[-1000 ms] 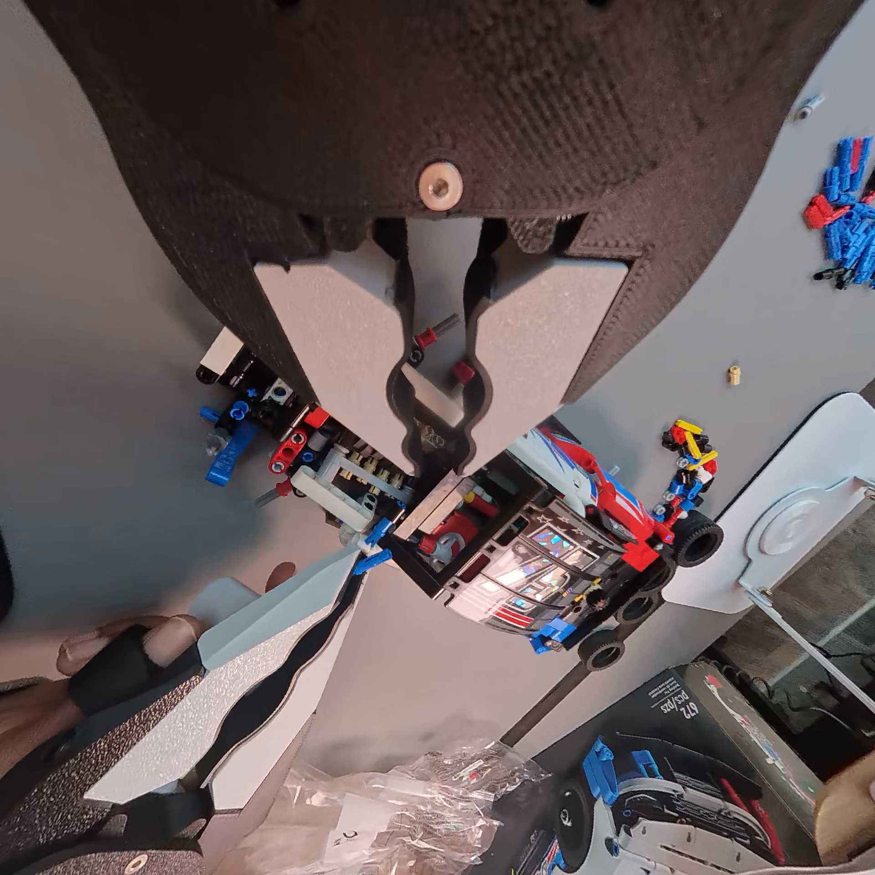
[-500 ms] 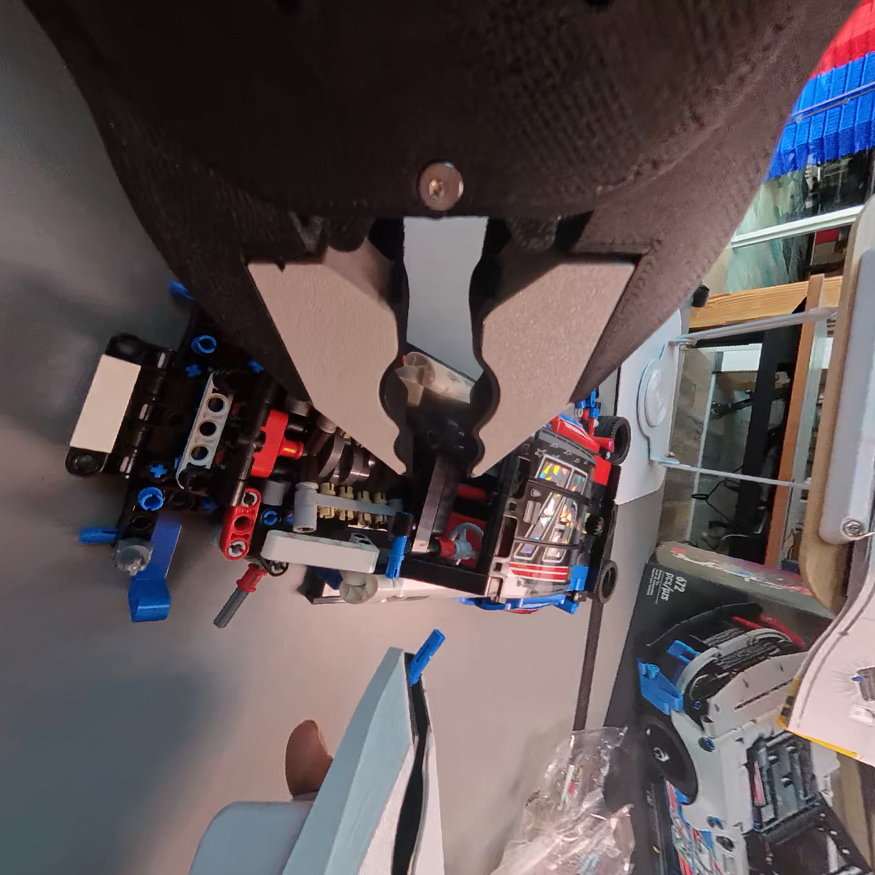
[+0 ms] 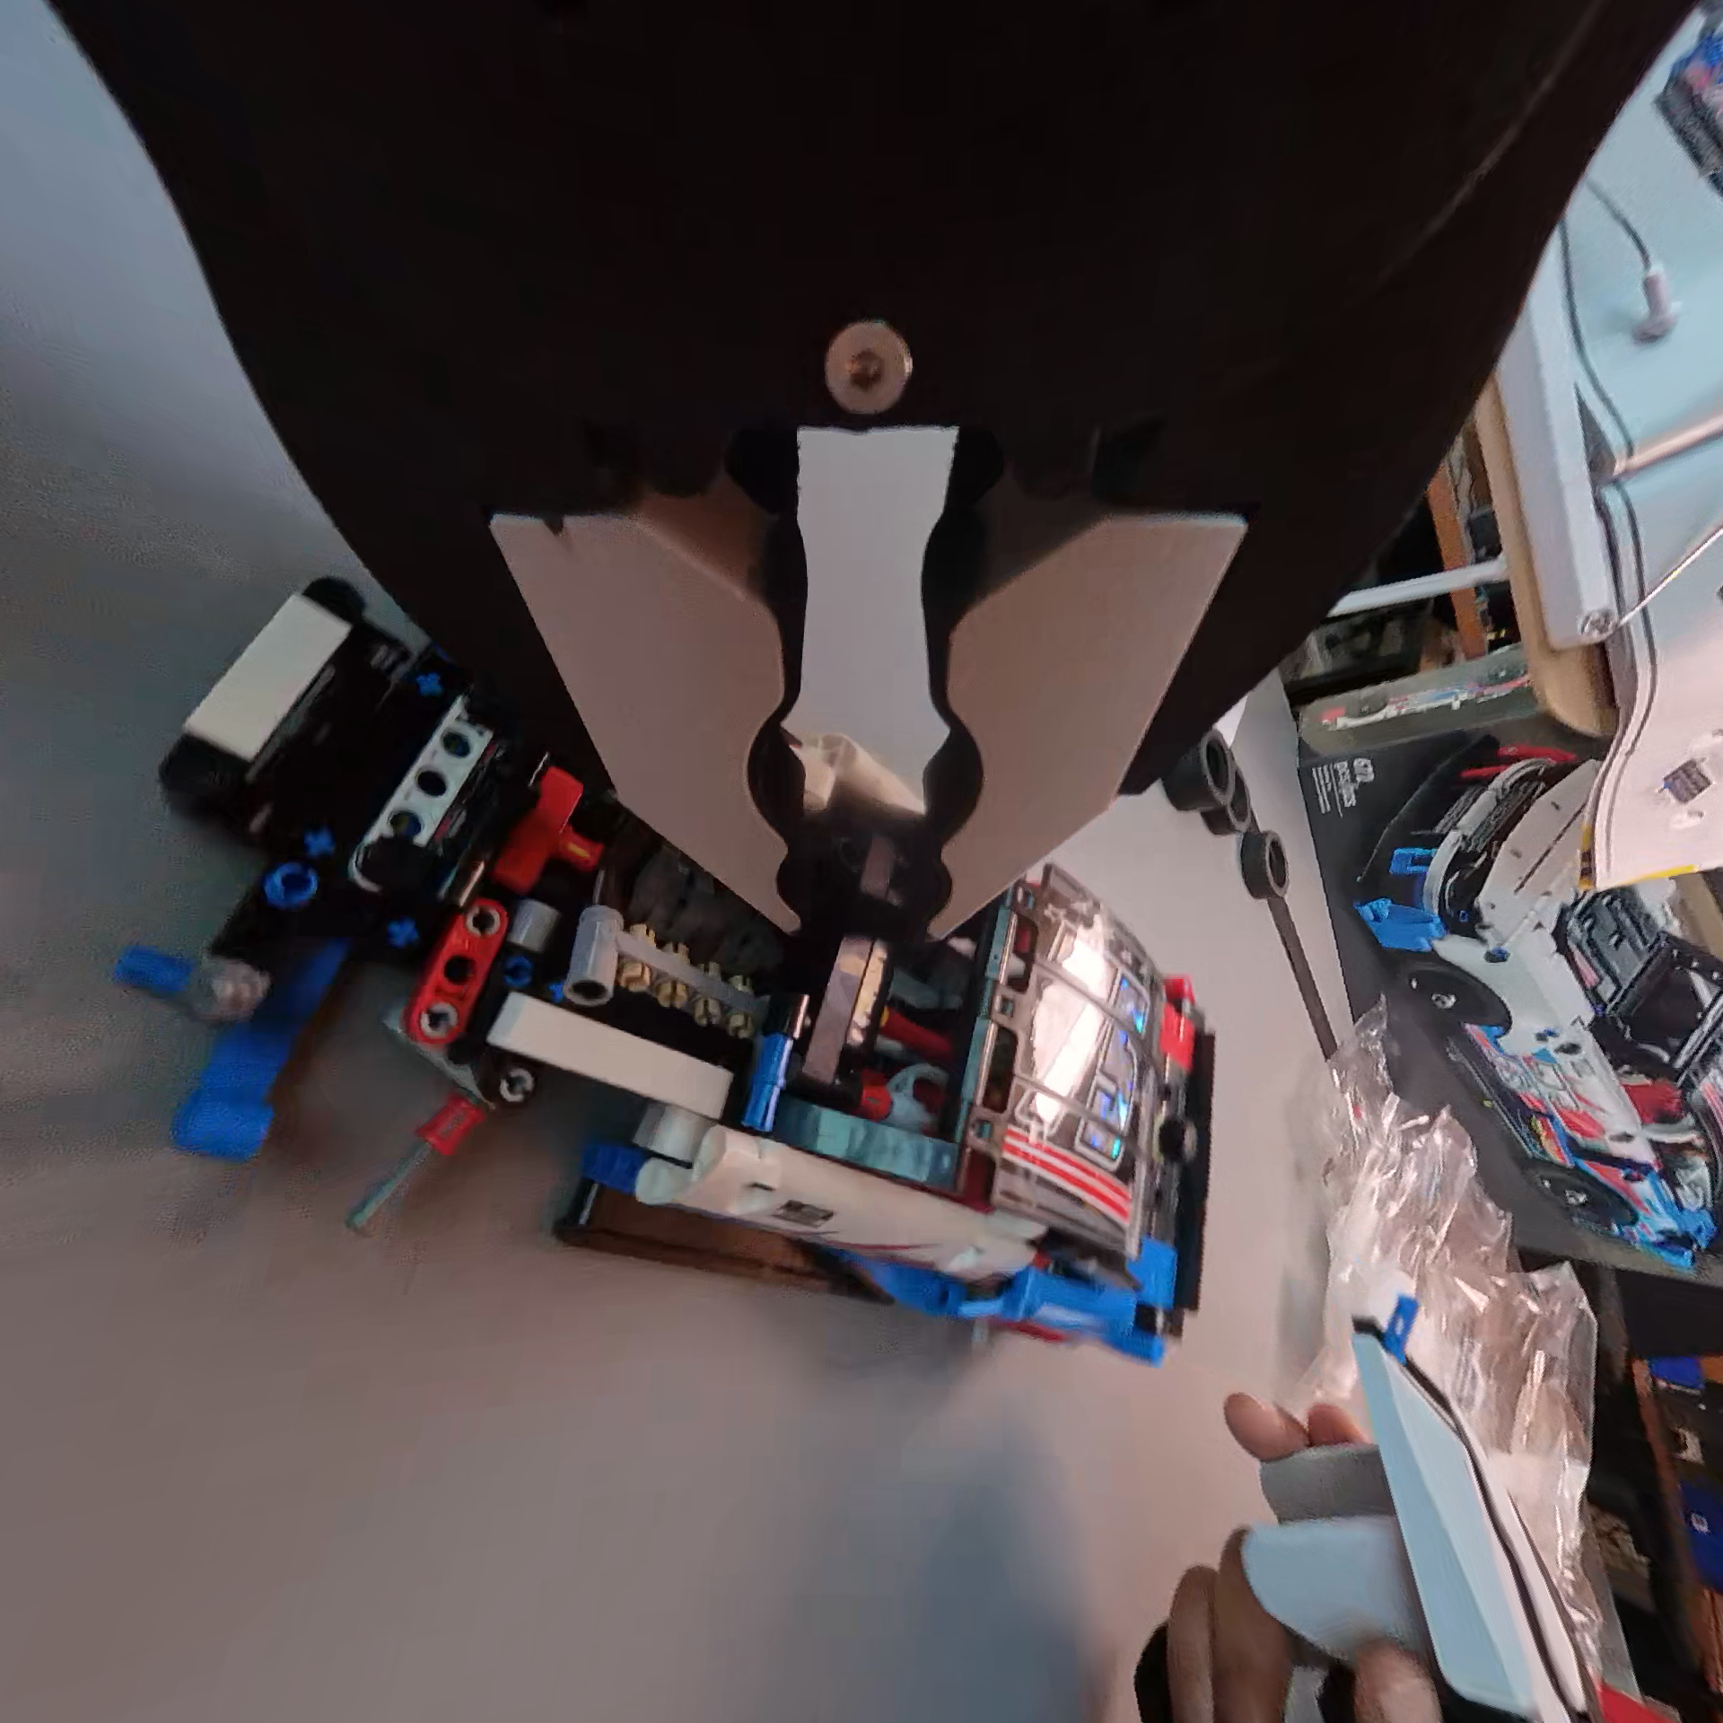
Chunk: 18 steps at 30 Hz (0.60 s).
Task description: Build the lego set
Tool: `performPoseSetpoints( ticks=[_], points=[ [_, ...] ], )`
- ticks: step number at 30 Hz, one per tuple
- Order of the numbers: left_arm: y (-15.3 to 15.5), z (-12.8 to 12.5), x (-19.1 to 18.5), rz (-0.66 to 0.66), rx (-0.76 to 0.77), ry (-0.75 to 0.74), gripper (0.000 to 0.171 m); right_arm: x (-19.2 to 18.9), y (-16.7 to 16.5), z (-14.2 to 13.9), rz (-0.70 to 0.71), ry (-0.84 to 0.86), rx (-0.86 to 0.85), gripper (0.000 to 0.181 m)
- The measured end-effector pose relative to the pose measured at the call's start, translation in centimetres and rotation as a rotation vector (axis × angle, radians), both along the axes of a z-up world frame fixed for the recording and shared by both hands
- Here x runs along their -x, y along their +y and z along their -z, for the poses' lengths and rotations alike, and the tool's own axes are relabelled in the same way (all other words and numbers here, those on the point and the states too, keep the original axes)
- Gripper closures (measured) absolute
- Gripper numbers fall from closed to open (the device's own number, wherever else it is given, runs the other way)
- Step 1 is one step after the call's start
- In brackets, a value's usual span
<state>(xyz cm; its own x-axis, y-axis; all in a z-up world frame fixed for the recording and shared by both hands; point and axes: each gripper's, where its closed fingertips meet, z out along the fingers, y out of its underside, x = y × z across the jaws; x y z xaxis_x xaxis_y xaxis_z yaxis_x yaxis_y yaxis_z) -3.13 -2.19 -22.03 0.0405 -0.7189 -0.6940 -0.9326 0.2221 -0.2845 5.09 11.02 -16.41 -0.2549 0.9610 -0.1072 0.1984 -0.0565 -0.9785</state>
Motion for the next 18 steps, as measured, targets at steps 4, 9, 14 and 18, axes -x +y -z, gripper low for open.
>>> performPoseSetpoints(
  ticks=[4,9,14,18],
  points=[
    [-1.2,-1.1,3.6,-0.239,0.092,-0.234,0.148,-0.2,0.2,-0.3,0.009,0.012,0.004,0.180],
    [-1.7,-2.2,6.0,-0.655,0.315,-0.902,0.148,-0.1,0.5,-0.1,0.021,0.010,0.021,0.180],
    [-1.2,-0.5,5.8,-0.725,0.297,-0.958,0.157,0.3,0.3,0.1,0.010,0.007,0.048,0.180],
    [-0.9,-0.3,5.7,-0.700,0.324,-0.924,0.161,0.4,-0.3,0.4,-0.002,-0.008,0.037,0.180]
  ],
)
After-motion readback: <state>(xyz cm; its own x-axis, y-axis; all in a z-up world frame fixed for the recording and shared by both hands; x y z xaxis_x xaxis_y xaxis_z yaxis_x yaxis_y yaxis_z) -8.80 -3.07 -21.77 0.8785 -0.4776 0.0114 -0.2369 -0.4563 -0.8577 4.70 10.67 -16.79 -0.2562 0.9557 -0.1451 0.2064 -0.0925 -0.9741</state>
